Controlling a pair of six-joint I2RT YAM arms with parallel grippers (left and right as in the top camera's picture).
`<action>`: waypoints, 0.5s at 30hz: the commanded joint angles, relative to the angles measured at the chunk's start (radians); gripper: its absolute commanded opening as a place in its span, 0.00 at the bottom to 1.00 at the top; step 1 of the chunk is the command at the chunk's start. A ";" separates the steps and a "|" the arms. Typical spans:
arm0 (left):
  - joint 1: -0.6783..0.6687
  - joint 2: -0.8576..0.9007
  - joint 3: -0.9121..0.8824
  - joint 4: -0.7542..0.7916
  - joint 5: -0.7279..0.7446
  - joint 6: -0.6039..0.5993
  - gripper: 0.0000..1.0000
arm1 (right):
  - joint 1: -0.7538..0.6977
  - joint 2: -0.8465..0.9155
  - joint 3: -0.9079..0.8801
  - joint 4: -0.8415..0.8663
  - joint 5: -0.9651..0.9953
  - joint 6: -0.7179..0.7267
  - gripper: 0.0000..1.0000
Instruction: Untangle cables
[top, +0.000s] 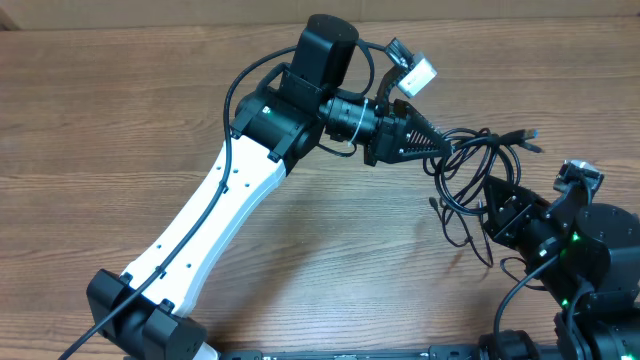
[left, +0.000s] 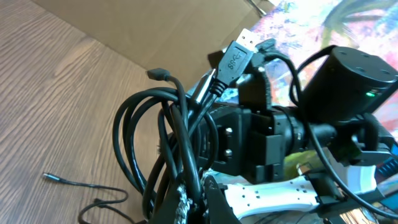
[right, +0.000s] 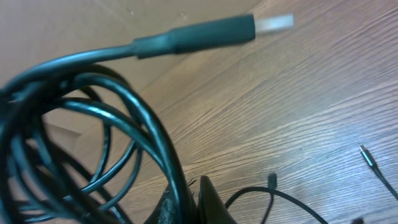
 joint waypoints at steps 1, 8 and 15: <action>0.005 -0.026 0.021 -0.003 -0.027 0.002 0.04 | -0.008 0.000 0.019 0.040 -0.028 0.008 0.04; 0.005 -0.026 0.014 -0.030 -0.031 0.003 0.08 | -0.008 0.000 0.019 0.087 -0.047 0.012 0.04; 0.003 -0.022 0.009 -0.030 -0.031 0.002 0.29 | -0.008 0.000 0.019 0.150 -0.099 0.012 0.04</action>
